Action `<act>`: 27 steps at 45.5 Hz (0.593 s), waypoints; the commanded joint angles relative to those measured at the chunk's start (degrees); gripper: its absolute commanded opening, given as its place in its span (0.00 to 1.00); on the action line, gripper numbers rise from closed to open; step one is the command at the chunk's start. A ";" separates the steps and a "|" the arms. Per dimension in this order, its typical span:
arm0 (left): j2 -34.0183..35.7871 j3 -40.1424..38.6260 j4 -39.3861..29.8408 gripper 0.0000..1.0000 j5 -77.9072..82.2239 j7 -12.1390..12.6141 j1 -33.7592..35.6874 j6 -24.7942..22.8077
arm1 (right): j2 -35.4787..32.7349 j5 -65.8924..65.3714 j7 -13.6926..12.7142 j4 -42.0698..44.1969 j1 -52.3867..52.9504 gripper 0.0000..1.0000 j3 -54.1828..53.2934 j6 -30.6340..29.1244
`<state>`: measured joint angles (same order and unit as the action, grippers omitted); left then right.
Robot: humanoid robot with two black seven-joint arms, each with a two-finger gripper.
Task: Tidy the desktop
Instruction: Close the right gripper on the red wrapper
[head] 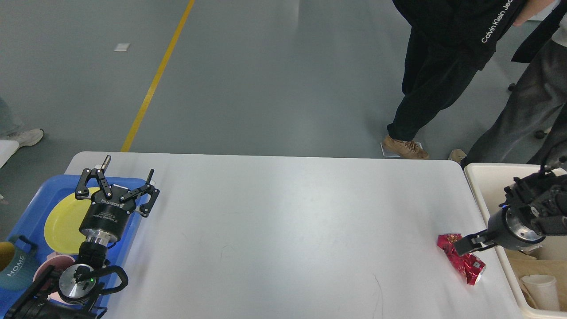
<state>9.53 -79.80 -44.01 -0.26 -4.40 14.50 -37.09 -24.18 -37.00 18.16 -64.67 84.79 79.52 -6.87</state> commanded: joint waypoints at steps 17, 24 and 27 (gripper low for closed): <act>-0.03 0.00 -0.02 0.97 0.00 0.00 0.00 0.00 | 3.35 7.11 -0.93 10.52 -13.42 0.96 -3.41 5.99; -0.04 0.00 -0.02 0.97 0.00 0.00 0.00 0.00 | 5.46 9.40 -0.93 15.71 -17.90 0.96 -3.32 6.69; -0.03 0.00 -0.02 0.97 0.00 0.00 0.00 0.00 | 5.72 9.49 -0.93 16.24 -18.79 0.96 -3.32 6.69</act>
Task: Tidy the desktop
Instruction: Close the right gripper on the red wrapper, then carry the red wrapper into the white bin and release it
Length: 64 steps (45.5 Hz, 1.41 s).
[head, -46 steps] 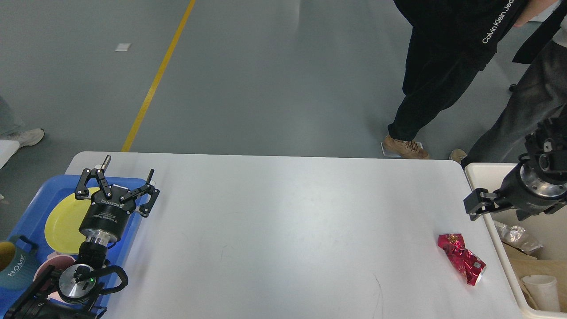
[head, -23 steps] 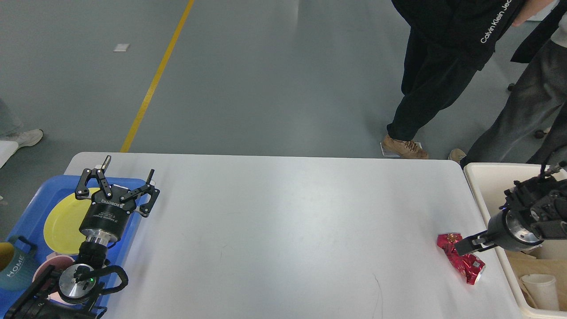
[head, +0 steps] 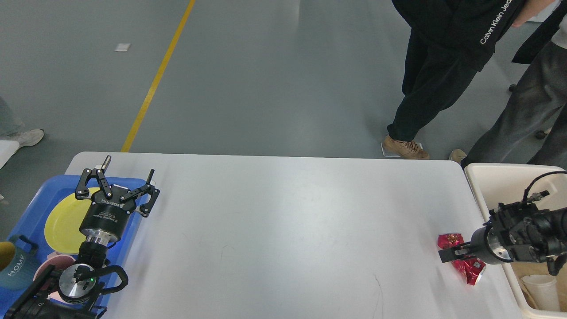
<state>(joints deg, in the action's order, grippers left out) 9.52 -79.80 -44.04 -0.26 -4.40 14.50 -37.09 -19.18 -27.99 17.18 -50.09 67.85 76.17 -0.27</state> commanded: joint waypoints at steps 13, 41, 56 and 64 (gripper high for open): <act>-0.02 0.00 0.01 0.97 0.00 0.00 0.00 0.00 | 1.95 1.36 -0.13 7.72 -6.06 0.96 -0.24 0.27; -0.02 0.00 0.01 0.97 0.00 0.00 0.00 0.00 | 2.13 4.69 -0.22 7.99 -6.68 0.00 -0.76 0.27; -0.02 0.00 0.01 0.97 0.00 0.00 0.00 0.00 | 1.96 9.62 -2.42 6.59 -5.98 0.00 -1.64 -1.14; -0.02 0.00 0.01 0.97 0.00 0.00 0.00 0.00 | 1.34 9.62 -3.29 5.88 -5.54 0.00 -3.49 -2.45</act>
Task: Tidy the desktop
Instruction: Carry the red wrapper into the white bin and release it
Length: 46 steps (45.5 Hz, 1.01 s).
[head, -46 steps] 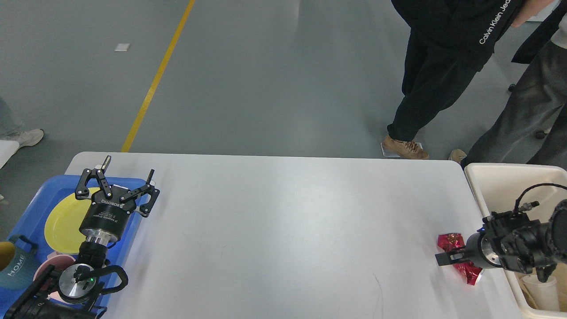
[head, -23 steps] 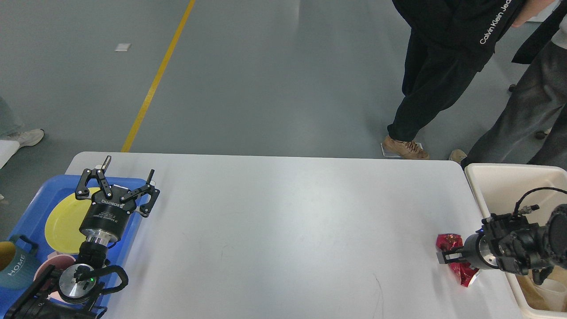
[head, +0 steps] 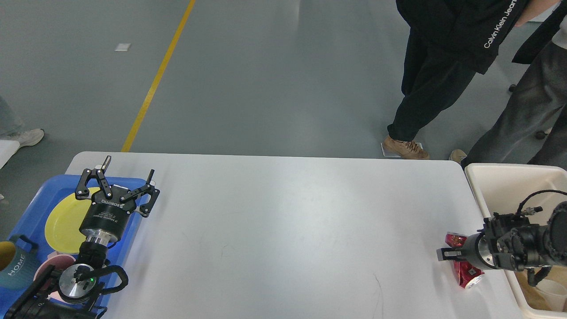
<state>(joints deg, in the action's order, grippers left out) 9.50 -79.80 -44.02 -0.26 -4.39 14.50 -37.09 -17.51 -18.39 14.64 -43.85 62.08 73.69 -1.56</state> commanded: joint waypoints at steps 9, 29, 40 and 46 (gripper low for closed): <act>0.08 0.00 -0.01 0.97 0.00 0.00 0.00 0.00 | -1.56 0.02 -1.36 -1.50 2.51 0.00 -2.06 -5.20; 0.08 -0.09 -0.01 0.97 0.00 0.09 0.00 0.00 | -17.55 5.29 -12.61 -29.44 39.06 0.00 2.59 -25.33; 0.08 0.00 -0.01 0.97 0.00 0.00 0.00 0.00 | -16.59 11.44 -12.53 -42.02 58.14 0.00 15.60 -26.65; -0.01 0.00 -0.01 0.97 0.00 0.00 0.00 0.00 | -17.47 11.44 -12.53 -41.67 58.77 0.00 16.48 -25.60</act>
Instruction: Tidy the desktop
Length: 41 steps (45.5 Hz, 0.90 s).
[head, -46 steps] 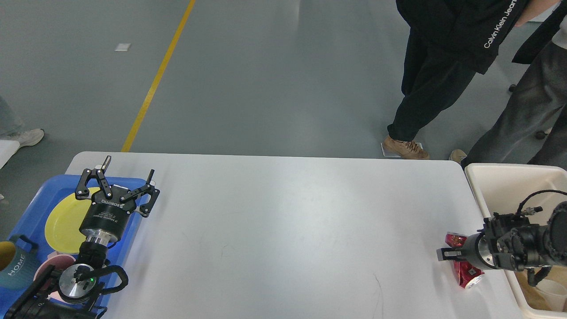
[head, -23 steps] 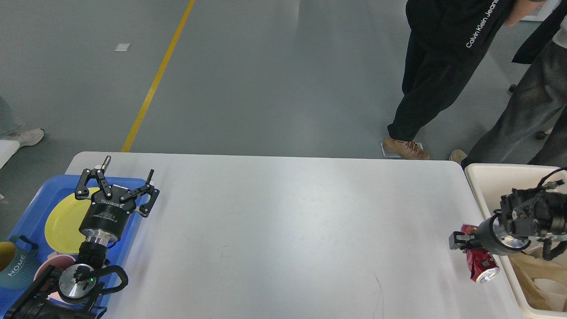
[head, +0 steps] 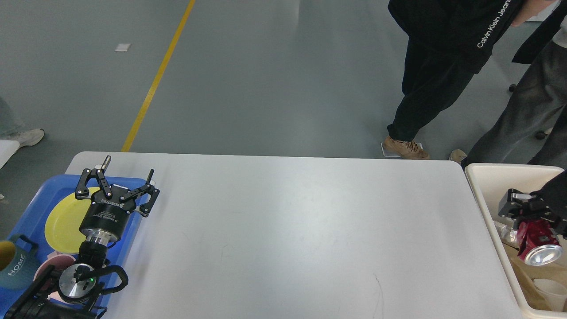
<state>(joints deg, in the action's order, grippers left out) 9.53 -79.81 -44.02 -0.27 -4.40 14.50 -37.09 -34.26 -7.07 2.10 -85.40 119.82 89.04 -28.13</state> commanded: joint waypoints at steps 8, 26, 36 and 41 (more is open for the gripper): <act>-0.03 0.01 -0.01 0.97 0.00 0.00 0.00 0.00 | -7.13 -0.40 -0.08 7.77 -3.70 0.00 1.14 2.55; -0.03 0.01 -0.01 0.97 0.00 0.00 0.00 0.00 | -12.07 -0.58 0.09 53.47 -53.95 0.00 -28.81 3.26; -0.03 0.01 -0.01 0.97 0.00 0.00 0.00 0.00 | 2.86 0.21 0.09 79.05 -79.90 0.00 -40.42 10.28; -0.03 0.01 -0.01 0.97 0.00 0.00 -0.09 0.00 | 8.76 0.30 0.09 83.99 -86.94 0.00 -44.21 18.27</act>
<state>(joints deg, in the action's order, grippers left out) 9.51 -79.80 -44.03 -0.26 -4.40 14.43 -37.09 -31.54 -6.96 2.21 -7.05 40.29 48.59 -17.20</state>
